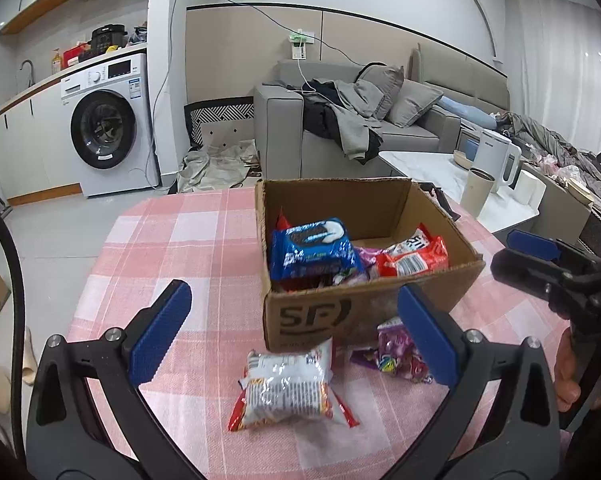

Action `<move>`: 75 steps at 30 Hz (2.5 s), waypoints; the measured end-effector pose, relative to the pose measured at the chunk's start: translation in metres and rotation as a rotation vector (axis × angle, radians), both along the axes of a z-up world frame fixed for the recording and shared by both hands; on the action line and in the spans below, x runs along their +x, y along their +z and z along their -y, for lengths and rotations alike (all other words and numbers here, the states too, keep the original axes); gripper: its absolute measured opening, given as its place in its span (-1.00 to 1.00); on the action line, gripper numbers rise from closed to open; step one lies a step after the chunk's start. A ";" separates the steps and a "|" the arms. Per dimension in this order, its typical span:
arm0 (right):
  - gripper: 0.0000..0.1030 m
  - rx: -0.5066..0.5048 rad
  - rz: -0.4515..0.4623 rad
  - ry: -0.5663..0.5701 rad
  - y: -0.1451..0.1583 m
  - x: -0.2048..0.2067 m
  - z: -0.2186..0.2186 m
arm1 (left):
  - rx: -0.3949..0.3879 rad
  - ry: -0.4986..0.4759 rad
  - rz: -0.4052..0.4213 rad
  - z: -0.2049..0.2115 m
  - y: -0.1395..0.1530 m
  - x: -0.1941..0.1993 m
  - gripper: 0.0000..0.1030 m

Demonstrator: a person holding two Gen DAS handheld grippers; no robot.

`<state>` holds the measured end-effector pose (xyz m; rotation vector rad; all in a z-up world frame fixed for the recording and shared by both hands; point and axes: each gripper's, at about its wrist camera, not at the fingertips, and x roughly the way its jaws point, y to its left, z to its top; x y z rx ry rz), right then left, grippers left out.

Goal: Organize snacks
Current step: 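Withdraw both open tools from the box toward the remaining snacks, then grasp the purple candy bag with the right tool while the left grasps the white chip bag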

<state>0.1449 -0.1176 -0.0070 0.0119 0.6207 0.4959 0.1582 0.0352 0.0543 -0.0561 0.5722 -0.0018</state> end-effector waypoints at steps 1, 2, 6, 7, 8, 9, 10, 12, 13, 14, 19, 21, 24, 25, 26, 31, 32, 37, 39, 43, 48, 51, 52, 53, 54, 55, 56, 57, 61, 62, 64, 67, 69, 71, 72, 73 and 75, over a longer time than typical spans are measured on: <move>0.99 0.001 0.001 -0.001 -0.001 -0.003 0.001 | 0.004 0.008 0.001 0.000 -0.002 -0.005 0.99; 0.99 0.002 0.002 -0.001 -0.001 -0.005 0.002 | 0.007 0.015 -0.002 -0.001 -0.004 -0.009 0.99; 0.99 0.021 -0.001 -0.007 -0.003 -0.013 0.004 | 0.006 0.030 -0.012 -0.003 -0.011 -0.021 0.99; 0.99 0.023 -0.003 -0.006 -0.004 -0.015 0.005 | 0.007 0.030 -0.012 -0.004 -0.013 -0.024 0.99; 0.99 0.022 -0.004 -0.006 -0.005 -0.016 0.005 | 0.005 0.029 -0.013 -0.004 -0.016 -0.027 0.99; 0.99 0.022 0.000 -0.007 -0.006 -0.017 0.005 | 0.004 0.028 -0.018 -0.004 -0.019 -0.029 0.99; 0.99 0.020 0.003 -0.010 -0.010 -0.018 0.006 | 0.003 0.027 -0.022 -0.005 -0.022 -0.030 0.99; 0.99 0.019 -0.011 -0.017 -0.015 -0.017 0.008 | 0.005 0.029 -0.031 -0.006 -0.027 -0.032 0.99; 0.99 0.023 -0.018 -0.020 -0.018 -0.018 0.009 | 0.004 0.031 -0.034 -0.006 -0.029 -0.032 0.99; 0.99 0.028 -0.025 -0.024 -0.021 -0.018 0.010 | 0.001 0.032 -0.038 -0.007 -0.032 -0.033 0.99; 0.99 0.023 -0.043 -0.029 -0.031 -0.018 0.010 | -0.025 0.038 -0.051 -0.011 -0.042 -0.033 0.99; 0.99 0.021 -0.055 -0.030 -0.035 -0.017 0.009 | -0.023 0.043 -0.057 -0.011 -0.045 -0.032 0.99; 0.99 0.029 -0.087 -0.023 -0.042 -0.014 0.007 | -0.028 0.041 -0.069 -0.012 -0.051 -0.030 0.99; 0.99 0.022 -0.101 -0.028 -0.045 -0.013 0.006 | -0.029 0.042 -0.073 -0.012 -0.053 -0.030 0.99; 0.99 0.017 -0.109 -0.031 -0.048 -0.012 0.005 | -0.029 0.043 -0.078 -0.012 -0.054 -0.029 0.99; 0.99 0.025 -0.181 -0.031 -0.067 -0.007 0.000 | -0.037 0.028 -0.085 -0.011 -0.062 -0.027 0.99; 0.99 0.022 -0.194 -0.030 -0.070 -0.006 -0.002 | -0.038 0.027 -0.088 -0.011 -0.063 -0.026 0.99; 0.99 -0.012 -0.224 -0.012 -0.084 -0.005 -0.016 | -0.037 0.029 -0.098 -0.013 -0.069 -0.023 0.99; 0.99 -0.033 -0.233 -0.010 -0.088 -0.004 -0.023 | -0.034 0.030 -0.101 -0.013 -0.070 -0.021 0.99; 0.99 -0.049 -0.251 -0.032 -0.095 0.004 -0.031 | -0.034 0.031 -0.105 -0.013 -0.073 -0.022 0.99; 0.99 -0.028 -0.296 -0.063 -0.103 0.013 -0.033 | -0.034 0.036 -0.111 -0.015 -0.077 -0.020 0.99; 0.97 -0.024 -0.312 -0.057 -0.107 0.017 -0.038 | -0.036 0.038 -0.111 -0.016 -0.078 -0.019 0.99; 0.94 -0.028 -0.309 -0.054 -0.108 0.018 -0.040 | -0.039 0.037 -0.112 -0.017 -0.079 -0.018 0.99; 0.92 -0.031 -0.307 -0.050 -0.108 0.019 -0.042 | -0.040 0.037 -0.114 -0.017 -0.080 -0.018 0.99; 0.84 -0.032 -0.307 -0.049 -0.108 0.020 -0.042 | -0.041 0.037 -0.117 -0.017 -0.081 -0.017 0.99; 0.75 -0.026 -0.310 -0.049 -0.109 0.021 -0.043 | -0.040 0.037 -0.117 -0.018 -0.082 -0.018 0.99; 0.71 -0.017 -0.317 -0.049 -0.109 0.022 -0.043 | -0.040 0.036 -0.117 -0.018 -0.082 -0.017 0.99; 0.66 -0.013 -0.323 -0.052 -0.110 0.023 -0.043 | -0.039 0.035 -0.117 -0.018 -0.082 -0.017 0.99; 0.51 -0.025 -0.310 -0.049 -0.111 0.024 -0.045 | -0.036 0.031 -0.123 -0.018 -0.085 -0.015 0.99; 0.49 -0.023 -0.311 -0.046 -0.111 0.024 -0.046 | -0.037 0.030 -0.123 -0.018 -0.085 -0.014 0.99; 0.44 -0.021 -0.308 -0.043 -0.110 0.025 -0.045 | -0.036 0.029 -0.127 -0.016 -0.085 -0.015 0.99; 0.32 -0.015 -0.306 -0.043 -0.109 0.023 -0.042 | -0.041 0.020 -0.139 -0.015 -0.087 -0.014 0.99; 0.25 -0.014 -0.305 -0.039 -0.109 0.021 -0.042 | -0.037 0.018 -0.144 -0.015 -0.088 -0.013 0.99; 0.16 -0.020 -0.304 -0.027 -0.109 0.019 -0.042 | -0.040 0.012 -0.153 -0.014 -0.089 -0.011 0.99; 0.11 -0.019 -0.304 -0.017 -0.109 0.019 -0.043 | -0.045 0.011 -0.160 -0.015 -0.090 -0.010 0.99; 0.06 -0.018 -0.304 -0.013 -0.108 0.018 -0.042 | -0.052 0.010 -0.166 -0.016 -0.092 -0.009 0.99; 0.01 -0.026 -0.296 -0.010 -0.108 0.016 -0.042 | -0.066 0.014 -0.177 -0.018 -0.094 -0.005 0.99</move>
